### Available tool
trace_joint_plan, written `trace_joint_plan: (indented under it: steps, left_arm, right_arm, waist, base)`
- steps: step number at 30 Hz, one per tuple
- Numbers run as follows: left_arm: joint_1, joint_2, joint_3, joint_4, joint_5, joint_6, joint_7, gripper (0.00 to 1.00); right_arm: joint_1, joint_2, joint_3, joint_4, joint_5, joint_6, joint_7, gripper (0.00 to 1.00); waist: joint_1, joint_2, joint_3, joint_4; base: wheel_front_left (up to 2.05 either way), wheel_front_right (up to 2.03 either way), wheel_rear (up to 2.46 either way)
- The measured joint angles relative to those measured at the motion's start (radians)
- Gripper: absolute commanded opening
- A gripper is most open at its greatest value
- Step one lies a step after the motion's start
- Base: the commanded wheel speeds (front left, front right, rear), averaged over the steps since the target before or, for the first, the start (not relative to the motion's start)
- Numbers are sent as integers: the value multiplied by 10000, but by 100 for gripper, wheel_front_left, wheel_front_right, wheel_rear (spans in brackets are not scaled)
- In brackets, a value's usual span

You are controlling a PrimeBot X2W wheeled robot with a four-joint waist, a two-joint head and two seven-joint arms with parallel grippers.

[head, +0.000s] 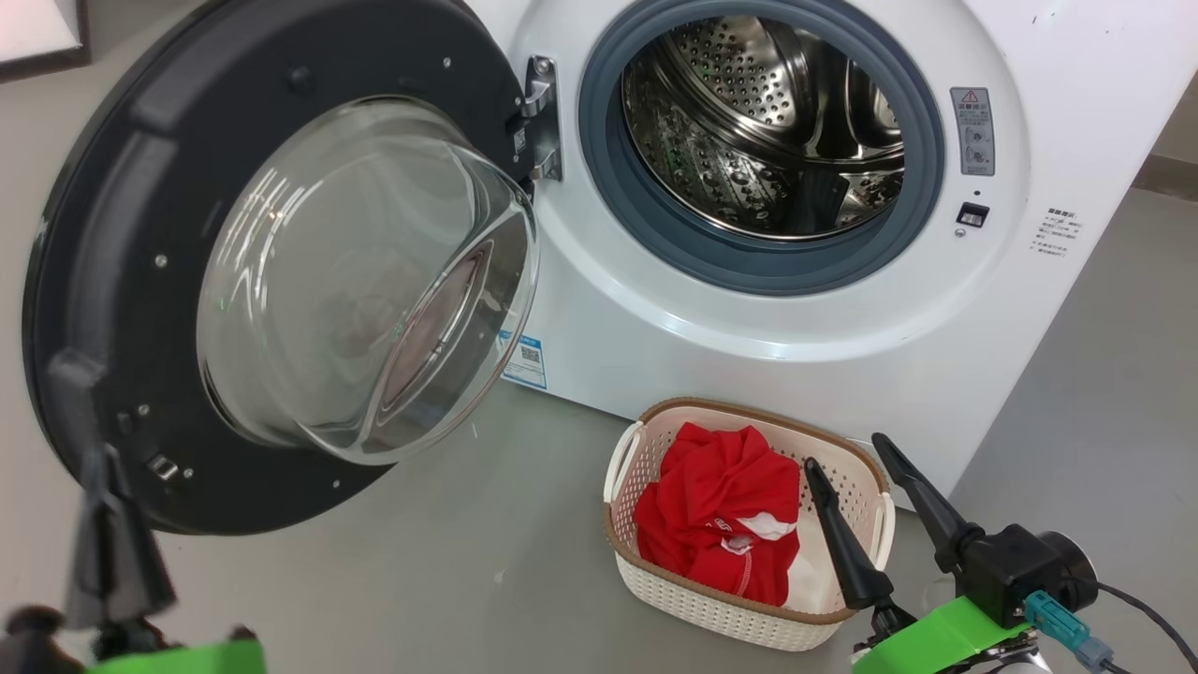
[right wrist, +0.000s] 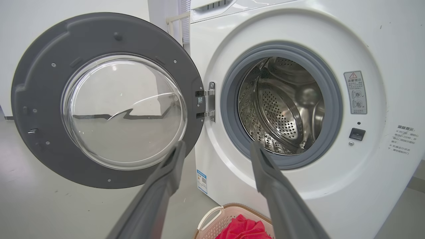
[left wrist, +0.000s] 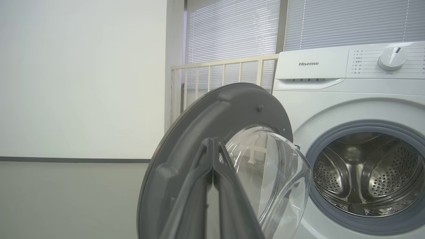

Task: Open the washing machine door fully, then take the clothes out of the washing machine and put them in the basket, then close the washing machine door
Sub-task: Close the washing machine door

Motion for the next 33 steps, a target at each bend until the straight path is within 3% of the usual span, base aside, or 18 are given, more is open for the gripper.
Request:
trace_joint_plan:
  steps: [7,9,14,18,22,27,33]
  left_arm:
    - [-1563,516,949,527,-426,-142,-71,0]
    - [-2522,617,1733,1298,-1384,-581,-81,0]
    - [-3894,784,2531,2445,-2136,-1175,-82,0]
    - [-4846,968,2865,3726,-2230,-1361,-82,0]
    - [-6041,876,3545,5499,-3618,-1722,58,0]
    - [-7365,1285,4288,7388,-4773,-1950,598,0]
    - [-8525,1793,4523,9540,-5517,-2057,1875,0]
  right_arm:
    - [2,0,-90,79,27,0,0,100]
    - [2,4,-40,125,77,0,0,100]
    - [1,0,-4,132,372,0,0,100]
    - [-1,0,13,138,441,0,0,100]
    - [-1,-2,21,217,468,0,2,100]
    - [-4,0,132,222,560,0,0,100]
    - [-11,-2,171,244,558,0,0,100]
  waist:
    - [0,0,-52,-19]
    - [0,0,-60,-92]
    - [0,0,-69,-249]
    - [0,0,-39,-346]
    - [0,0,-54,-440]
    - [0,0,-63,-603]
    - [0,0,-43,-741]
  base:
    - [0,0,0]
    - [0,0,0]
    - [0,0,0]
    - [0,0,0]
    - [0,0,0]
    - [0,0,0]
    - [0,0,0]
